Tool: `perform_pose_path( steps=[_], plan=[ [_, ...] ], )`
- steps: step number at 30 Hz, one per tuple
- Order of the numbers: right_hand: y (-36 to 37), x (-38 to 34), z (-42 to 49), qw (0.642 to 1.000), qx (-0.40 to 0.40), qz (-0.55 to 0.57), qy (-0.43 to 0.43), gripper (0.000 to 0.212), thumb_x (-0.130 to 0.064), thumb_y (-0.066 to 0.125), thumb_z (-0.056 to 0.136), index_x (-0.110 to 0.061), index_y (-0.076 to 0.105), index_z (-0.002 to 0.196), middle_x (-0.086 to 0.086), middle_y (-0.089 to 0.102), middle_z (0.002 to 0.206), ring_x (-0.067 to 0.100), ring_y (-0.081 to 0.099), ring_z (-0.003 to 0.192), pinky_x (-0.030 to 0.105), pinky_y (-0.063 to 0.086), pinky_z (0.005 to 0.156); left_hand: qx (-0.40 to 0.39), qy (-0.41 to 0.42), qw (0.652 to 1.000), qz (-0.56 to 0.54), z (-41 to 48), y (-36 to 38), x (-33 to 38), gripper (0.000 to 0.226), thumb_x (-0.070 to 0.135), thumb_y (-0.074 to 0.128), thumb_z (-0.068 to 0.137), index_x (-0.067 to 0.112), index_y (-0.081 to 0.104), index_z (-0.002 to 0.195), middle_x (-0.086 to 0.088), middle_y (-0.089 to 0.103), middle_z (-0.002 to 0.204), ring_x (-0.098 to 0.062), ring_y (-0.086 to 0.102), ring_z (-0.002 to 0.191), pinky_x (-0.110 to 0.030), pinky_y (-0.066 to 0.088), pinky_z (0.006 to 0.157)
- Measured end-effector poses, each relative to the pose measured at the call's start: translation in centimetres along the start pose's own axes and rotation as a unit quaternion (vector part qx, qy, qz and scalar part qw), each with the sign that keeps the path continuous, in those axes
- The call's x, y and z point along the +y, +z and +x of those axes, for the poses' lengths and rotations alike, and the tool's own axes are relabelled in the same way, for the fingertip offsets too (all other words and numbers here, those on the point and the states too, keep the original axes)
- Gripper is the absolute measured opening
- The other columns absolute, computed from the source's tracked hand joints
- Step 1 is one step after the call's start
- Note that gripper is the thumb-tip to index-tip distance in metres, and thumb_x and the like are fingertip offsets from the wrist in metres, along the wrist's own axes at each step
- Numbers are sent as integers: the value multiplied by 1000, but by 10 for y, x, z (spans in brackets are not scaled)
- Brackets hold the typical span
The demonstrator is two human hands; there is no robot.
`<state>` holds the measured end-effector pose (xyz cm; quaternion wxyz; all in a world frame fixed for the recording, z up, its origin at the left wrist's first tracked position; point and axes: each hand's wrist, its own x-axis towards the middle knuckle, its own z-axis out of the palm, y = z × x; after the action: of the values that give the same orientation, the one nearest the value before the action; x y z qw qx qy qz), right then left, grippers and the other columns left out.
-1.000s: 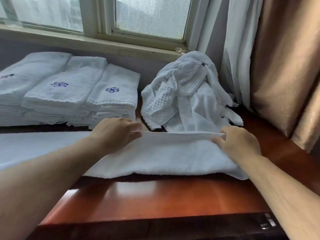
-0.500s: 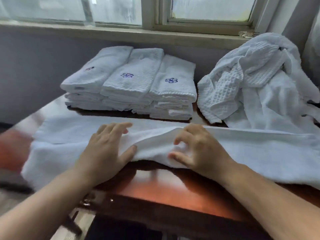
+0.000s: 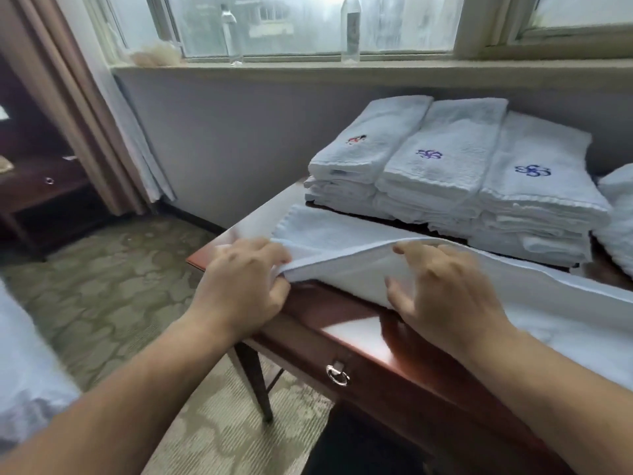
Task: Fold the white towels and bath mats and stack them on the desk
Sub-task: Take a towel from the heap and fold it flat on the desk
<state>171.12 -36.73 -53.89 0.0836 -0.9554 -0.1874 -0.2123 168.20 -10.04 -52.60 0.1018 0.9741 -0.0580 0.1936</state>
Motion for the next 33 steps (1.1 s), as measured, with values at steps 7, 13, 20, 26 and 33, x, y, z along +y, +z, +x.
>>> perform_pose_path(
  steps=[7, 13, 20, 26, 33],
  plan=[
    [2, 2, 10, 994, -78, -34, 70, 55, -55, 48, 90, -22, 56, 134, 7, 54, 144, 29, 50, 131, 44, 40, 103, 86, 5, 996, -34, 80, -27, 10, 24, 17, 50, 94, 29, 67, 106, 6, 65, 95, -22, 62, 92, -37, 46, 86],
    [1, 14, 19, 994, -87, -15, 66, 50, -46, 57, 88, -20, 61, 131, 7, 55, 144, 28, 53, 129, 44, 43, 99, 91, -70, 961, -252, 141, -6, -3, 20, 21, 56, 96, 35, 63, 108, 18, 66, 85, -5, 62, 85, -15, 42, 70],
    [20, 30, 27, 983, -168, 17, 73, 53, -58, 34, 96, -31, 49, 139, 1, 37, 158, 22, 30, 146, 37, 27, 115, -6, -275, 913, -302, 148, 54, -32, 41, 47, 55, 97, 18, 54, 126, 1, 64, 112, -20, 59, 105, -32, 43, 88],
    [21, 29, 26, 980, -188, 19, 60, 65, -66, 19, 93, -36, 37, 147, 1, 26, 163, 22, 17, 151, 37, 16, 117, -12, -190, 937, -294, 118, 74, -43, 29, 36, 58, 97, 31, 52, 125, 7, 61, 91, -7, 59, 79, -25, 44, 70],
    [20, 35, 20, 974, -219, 27, 42, 76, -70, 8, 89, -38, 16, 158, -1, 1, 170, 18, -5, 156, 35, 0, 123, -125, -184, 958, -183, 144, 54, -57, 38, 29, 63, 94, 34, 53, 131, 4, 65, 98, -17, 63, 91, -30, 47, 76]
  ],
)
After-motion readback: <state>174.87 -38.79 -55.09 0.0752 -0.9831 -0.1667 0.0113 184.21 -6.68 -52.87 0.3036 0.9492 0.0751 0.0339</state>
